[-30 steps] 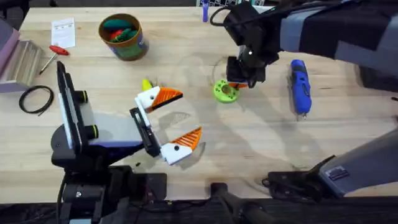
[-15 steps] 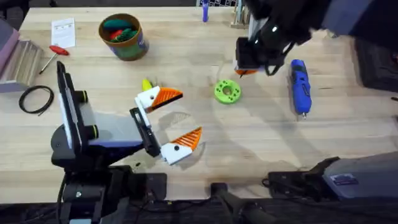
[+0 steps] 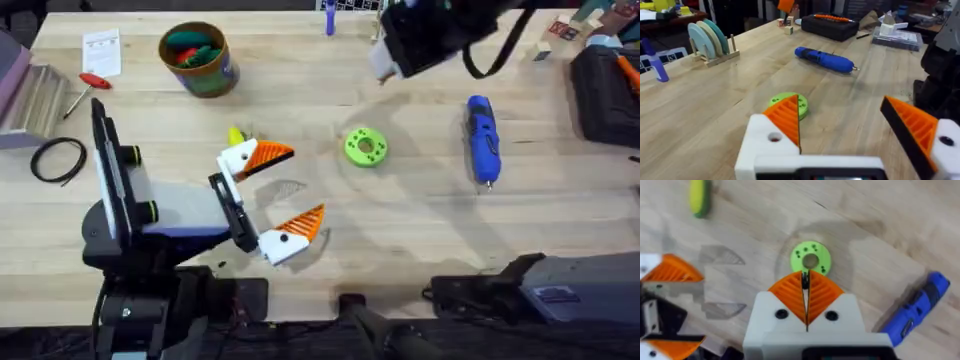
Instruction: Pick up the gripper from the table and insert it into the empty holder that is missing its gripper. Then pick up a screw, insert it into the mounting hole, and use the screwdriver to tighten it. Finally, clean up the table by picking up the vegetable and placing it into the bucket.
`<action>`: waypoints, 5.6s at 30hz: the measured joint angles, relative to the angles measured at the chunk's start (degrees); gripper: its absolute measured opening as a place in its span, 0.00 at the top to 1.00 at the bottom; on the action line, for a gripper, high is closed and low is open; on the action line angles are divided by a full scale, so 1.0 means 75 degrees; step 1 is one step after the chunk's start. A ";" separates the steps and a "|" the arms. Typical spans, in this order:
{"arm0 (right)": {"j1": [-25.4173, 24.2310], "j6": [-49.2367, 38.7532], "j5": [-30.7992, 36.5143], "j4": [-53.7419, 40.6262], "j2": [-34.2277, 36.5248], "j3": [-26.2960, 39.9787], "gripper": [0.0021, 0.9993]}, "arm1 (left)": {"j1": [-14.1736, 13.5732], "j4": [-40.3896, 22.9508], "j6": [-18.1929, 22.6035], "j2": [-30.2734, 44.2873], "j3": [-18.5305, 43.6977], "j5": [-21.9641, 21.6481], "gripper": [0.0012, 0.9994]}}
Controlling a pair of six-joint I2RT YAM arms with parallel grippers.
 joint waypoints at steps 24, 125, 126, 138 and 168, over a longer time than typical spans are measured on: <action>0.2727 -0.3121 -0.1094 0.1280 0.0475 0.0218 1.00 | 0.0000 0.0000 0.0000 -0.0003 0.0000 0.0000 0.01; 0.3558 -0.4667 -0.1127 0.0225 0.2519 0.2037 1.00 | 0.0000 -0.0006 -0.0003 0.0000 0.0000 0.0034 0.01; 0.3558 -0.4667 -0.1127 0.0225 0.2550 0.2037 1.00 | 0.0000 -0.0006 -0.0006 0.0000 0.0000 0.0050 0.01; 0.3558 -0.4667 -0.1124 0.0239 0.2582 0.2048 1.00 | 0.0000 -0.0015 -0.0029 -0.0001 0.0000 0.0055 0.01; 0.1813 -0.2325 -0.1037 0.1528 -0.0050 -0.0220 0.07 | -0.0009 -0.0023 -0.0001 0.0000 0.0000 0.0105 0.01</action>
